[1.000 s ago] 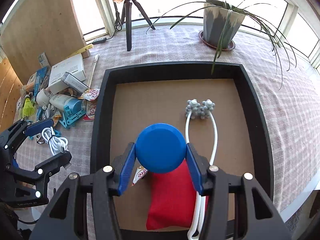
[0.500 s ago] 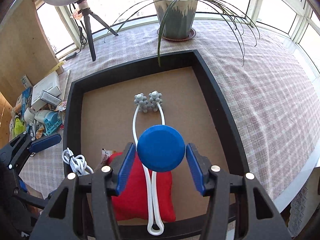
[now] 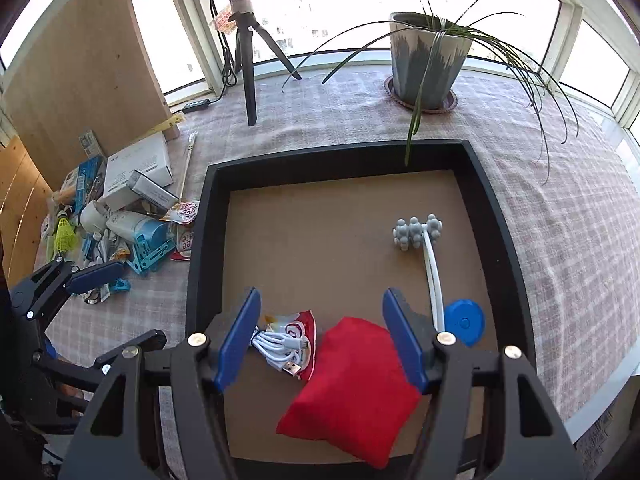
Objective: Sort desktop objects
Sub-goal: 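Carry cable and blue lid into the tray and release both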
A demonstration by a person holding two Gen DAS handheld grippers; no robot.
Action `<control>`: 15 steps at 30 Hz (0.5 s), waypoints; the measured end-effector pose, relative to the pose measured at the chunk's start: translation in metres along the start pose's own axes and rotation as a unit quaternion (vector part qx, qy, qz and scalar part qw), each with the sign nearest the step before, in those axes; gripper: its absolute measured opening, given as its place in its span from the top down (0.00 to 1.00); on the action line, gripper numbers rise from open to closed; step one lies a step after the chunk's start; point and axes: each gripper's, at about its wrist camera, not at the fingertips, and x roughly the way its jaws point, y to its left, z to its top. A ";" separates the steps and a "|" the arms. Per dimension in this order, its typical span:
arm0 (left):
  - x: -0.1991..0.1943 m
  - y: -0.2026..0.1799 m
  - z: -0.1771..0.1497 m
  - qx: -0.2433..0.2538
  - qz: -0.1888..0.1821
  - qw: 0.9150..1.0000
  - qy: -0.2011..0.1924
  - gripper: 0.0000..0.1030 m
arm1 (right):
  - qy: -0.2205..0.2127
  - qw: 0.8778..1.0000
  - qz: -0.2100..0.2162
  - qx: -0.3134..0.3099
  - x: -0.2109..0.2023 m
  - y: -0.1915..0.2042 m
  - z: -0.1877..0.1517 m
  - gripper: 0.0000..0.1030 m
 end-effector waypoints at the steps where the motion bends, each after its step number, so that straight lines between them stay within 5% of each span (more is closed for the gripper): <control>1: -0.002 0.013 -0.005 -0.014 0.010 1.000 0.002 0.27 | 0.001 1.000 0.006 -0.009 0.002 0.009 0.002 0.39; 8: -0.023 0.101 -0.042 -0.111 0.074 0.991 0.016 0.27 | 0.012 0.997 0.048 -0.058 0.019 0.069 0.017 0.39; 15: -0.043 0.177 -0.081 -0.206 0.121 0.971 0.021 0.27 | 0.037 0.992 0.087 -0.087 0.047 0.123 0.026 0.39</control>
